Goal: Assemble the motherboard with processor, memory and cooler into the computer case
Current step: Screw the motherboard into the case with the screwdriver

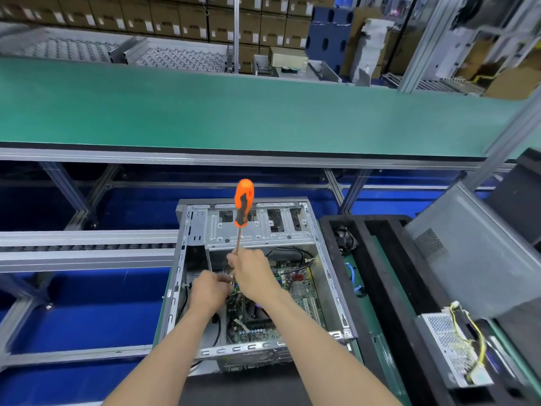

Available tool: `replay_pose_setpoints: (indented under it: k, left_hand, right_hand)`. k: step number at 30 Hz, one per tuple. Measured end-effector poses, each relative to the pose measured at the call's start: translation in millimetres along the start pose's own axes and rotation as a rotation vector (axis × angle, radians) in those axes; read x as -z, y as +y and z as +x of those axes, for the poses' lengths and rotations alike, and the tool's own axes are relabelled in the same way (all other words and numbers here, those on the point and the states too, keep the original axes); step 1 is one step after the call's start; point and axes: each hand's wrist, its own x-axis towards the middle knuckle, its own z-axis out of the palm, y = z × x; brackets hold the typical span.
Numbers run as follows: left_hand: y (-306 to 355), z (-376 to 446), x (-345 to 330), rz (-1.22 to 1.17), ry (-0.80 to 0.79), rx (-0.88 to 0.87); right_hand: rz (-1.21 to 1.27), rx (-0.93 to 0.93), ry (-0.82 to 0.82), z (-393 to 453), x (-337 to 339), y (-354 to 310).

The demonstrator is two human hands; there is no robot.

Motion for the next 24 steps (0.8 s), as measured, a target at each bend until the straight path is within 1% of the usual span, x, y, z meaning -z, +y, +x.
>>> replay_pose_setpoints:
  k: [2,4,7,9,13,17,24]
  left_hand:
    - [2,1,3,-0.275,0.01,0.074]
    - [3,4,7,-0.62,-0.014,0.206]
    - [3,5,11,-1.136,-0.143,0.354]
    - [7,3,11,-1.368,-0.187,0.384]
    - [13,1,12,-1.537,-0.262,0.321]
    - [17,-4,17,-1.581,-0.422,0.24]
    - [20,-6,16,-1.633,-0.555,0.157]
  right_hand:
    - [0.028,0.029,0.045,2,12,-4]
    - [0.075,0.06,0.097,3,24,-7]
    - [0.163,0.095,0.189,1,38,-11]
    - [0.264,0.105,0.247,-1,43,-14]
    - [0.38,0.108,0.289,-5,46,-17]
    - [0.385,0.119,0.286,-9,42,-16]
    - [0.427,0.115,0.329,-11,41,-15]
